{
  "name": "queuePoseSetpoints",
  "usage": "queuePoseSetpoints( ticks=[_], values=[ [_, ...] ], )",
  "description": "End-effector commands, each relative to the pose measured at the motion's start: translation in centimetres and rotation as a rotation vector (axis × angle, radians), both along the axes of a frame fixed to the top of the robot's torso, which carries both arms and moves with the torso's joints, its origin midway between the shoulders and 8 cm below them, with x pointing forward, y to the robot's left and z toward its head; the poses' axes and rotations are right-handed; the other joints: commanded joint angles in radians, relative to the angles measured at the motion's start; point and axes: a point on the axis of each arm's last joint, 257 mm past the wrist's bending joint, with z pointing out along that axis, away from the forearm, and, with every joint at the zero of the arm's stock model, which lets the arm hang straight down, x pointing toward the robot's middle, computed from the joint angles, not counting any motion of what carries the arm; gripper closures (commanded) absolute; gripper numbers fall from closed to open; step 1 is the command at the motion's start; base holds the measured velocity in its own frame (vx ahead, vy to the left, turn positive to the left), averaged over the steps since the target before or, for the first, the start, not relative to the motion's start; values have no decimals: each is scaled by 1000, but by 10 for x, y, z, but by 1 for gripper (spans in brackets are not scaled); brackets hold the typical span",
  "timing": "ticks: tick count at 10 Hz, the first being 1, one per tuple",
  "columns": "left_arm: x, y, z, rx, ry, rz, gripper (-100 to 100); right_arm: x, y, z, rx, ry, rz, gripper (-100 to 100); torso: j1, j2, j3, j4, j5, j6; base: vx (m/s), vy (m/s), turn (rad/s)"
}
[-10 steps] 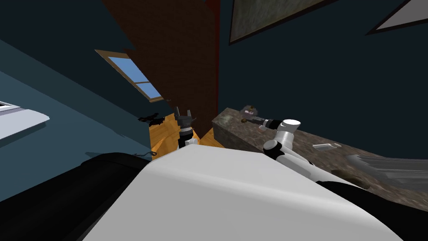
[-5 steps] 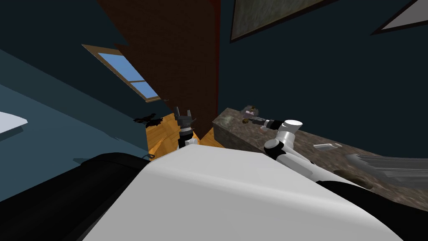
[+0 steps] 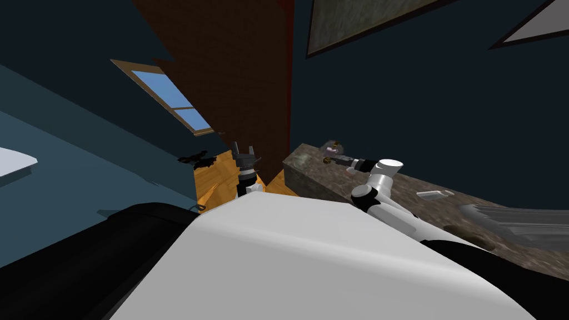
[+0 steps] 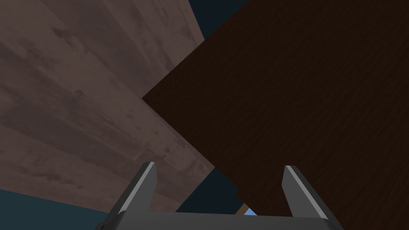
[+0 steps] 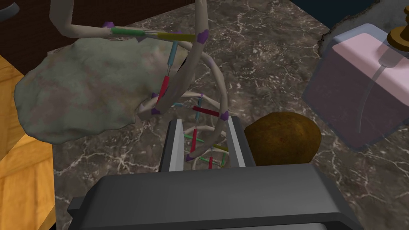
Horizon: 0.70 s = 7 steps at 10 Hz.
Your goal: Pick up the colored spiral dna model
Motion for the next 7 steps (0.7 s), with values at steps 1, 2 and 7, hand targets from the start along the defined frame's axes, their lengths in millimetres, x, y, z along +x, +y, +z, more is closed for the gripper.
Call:
queuePoseSetpoints(
  ticks=[1, 2, 7],
  values=[
    [0, 0, 0, 0, 0, 0, 0, 4, 0, -3, -18, 9, -19, 100, 0, 0, 0, 0, 0, 0, -28, -52, 115],
    [0, 0, 0, 0, 0, 0, 0, 7, 5, -6, -26, 22, -33, 100, -3, 1, 0, 0, -1, -2, -102, -165, 224],
    [0, 0, 0, 0, 0, 0, 0, 23, 19, -11, -44, 35, -98, 100, -12, 0, -1, -2, -4, -1, -84, -126, 126]
  ],
)
